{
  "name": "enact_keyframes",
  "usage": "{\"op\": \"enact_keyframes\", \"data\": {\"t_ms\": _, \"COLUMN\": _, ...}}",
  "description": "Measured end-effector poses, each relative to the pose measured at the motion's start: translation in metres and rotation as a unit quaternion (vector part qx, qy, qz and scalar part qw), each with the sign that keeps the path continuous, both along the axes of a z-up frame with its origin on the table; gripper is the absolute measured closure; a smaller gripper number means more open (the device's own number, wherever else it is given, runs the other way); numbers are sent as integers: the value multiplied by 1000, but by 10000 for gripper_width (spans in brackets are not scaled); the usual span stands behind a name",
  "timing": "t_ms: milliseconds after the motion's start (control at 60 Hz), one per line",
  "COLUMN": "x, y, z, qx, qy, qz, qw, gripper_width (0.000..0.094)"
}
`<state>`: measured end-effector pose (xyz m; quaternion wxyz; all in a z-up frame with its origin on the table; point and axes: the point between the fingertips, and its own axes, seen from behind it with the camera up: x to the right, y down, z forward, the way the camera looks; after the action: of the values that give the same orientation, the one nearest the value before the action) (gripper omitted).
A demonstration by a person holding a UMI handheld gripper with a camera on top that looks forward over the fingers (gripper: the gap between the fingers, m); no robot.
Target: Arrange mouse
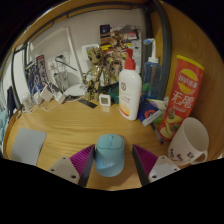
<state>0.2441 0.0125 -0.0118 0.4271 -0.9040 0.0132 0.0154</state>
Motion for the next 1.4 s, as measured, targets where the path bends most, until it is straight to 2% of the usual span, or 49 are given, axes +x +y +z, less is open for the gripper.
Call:
{"op": "enact_keyframes", "data": {"t_ms": 167, "x": 8, "y": 8, "z": -1, "qx": 4, "qy": -5, "qz": -11, "qw": 1000, "gripper_width": 351}}
{"op": "enact_keyframes", "data": {"t_ms": 250, "x": 8, "y": 9, "z": -1, "qx": 5, "qy": -6, "qz": -10, "qw": 1000, "gripper_width": 383}}
{"op": "enact_keyframes", "data": {"t_ms": 367, "x": 6, "y": 10, "z": -2, "qx": -9, "qy": 8, "qz": -12, "qw": 1000, "gripper_width": 475}}
{"op": "enact_keyframes", "data": {"t_ms": 500, "x": 9, "y": 11, "z": -2, "qx": -9, "qy": 5, "qz": -40, "qw": 999, "gripper_width": 600}}
{"op": "enact_keyframes", "data": {"t_ms": 700, "x": 10, "y": 11, "z": 6, "qx": -8, "qy": -11, "qz": -91, "qw": 996, "gripper_width": 617}}
{"op": "enact_keyframes", "data": {"t_ms": 833, "x": -15, "y": 17, "z": 67, "qx": 36, "qy": -23, "qz": -100, "qw": 994, "gripper_width": 617}}
{"op": "enact_keyframes", "data": {"t_ms": 983, "x": -90, "y": 24, "z": 148, "qx": 87, "qy": -24, "qz": -80, "qw": 993, "gripper_width": 618}}
{"op": "enact_keyframes", "data": {"t_ms": 1117, "x": -181, "y": 24, "z": 179, "qx": 104, "qy": -18, "qz": -38, "qw": 994, "gripper_width": 617}}
{"op": "enact_keyframes", "data": {"t_ms": 1233, "x": -259, "y": 19, "z": 163, "qx": 90, "qy": -13, "qz": 3, "qw": 996, "gripper_width": 617}}
{"op": "enact_keyframes", "data": {"t_ms": 1400, "x": -335, "y": 1, "z": 95, "qx": 33, "qy": -12, "qz": 47, "qw": 998, "gripper_width": 618}}
